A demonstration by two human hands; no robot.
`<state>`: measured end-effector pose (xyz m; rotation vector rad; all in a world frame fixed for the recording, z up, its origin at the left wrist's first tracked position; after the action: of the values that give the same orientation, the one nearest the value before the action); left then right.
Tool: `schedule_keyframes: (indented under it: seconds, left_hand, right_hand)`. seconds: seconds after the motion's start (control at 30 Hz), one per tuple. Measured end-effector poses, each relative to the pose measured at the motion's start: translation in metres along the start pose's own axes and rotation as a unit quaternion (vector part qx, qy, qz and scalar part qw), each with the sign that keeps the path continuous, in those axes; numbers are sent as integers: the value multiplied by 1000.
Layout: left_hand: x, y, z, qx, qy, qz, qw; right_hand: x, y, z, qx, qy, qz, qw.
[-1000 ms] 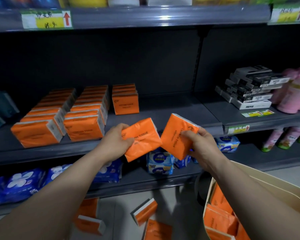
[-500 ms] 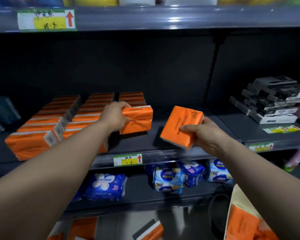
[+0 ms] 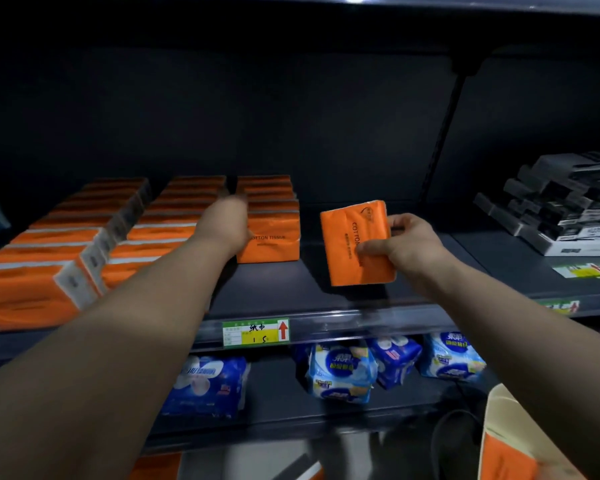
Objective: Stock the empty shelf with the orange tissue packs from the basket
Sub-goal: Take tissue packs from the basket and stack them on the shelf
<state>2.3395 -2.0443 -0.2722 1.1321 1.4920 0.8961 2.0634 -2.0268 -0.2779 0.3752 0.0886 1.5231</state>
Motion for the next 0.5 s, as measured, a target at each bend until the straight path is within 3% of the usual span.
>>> schedule_keyframes:
  seconds: [0.3, 0.5]
  left_hand:
    - [13, 17, 0, -14, -25, -16, 999]
    - [38, 50, 29, -64, -12, -50, 997]
  right_hand:
    - [8, -26, 16, 96, 89, 6, 991]
    - [17, -64, 37, 201, 172, 49, 963]
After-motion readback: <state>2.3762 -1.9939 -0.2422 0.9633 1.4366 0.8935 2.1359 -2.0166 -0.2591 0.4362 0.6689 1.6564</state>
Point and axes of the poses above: each hand's wrist, its own x-axis away from the middle knuckle, its own y-axis out of the back of the hand, z = x × y, the point moved 3 cm from there along -x, towards the middle knuckle, and after that the axes turned 7 degrees about -y, right-handed, at the moved point
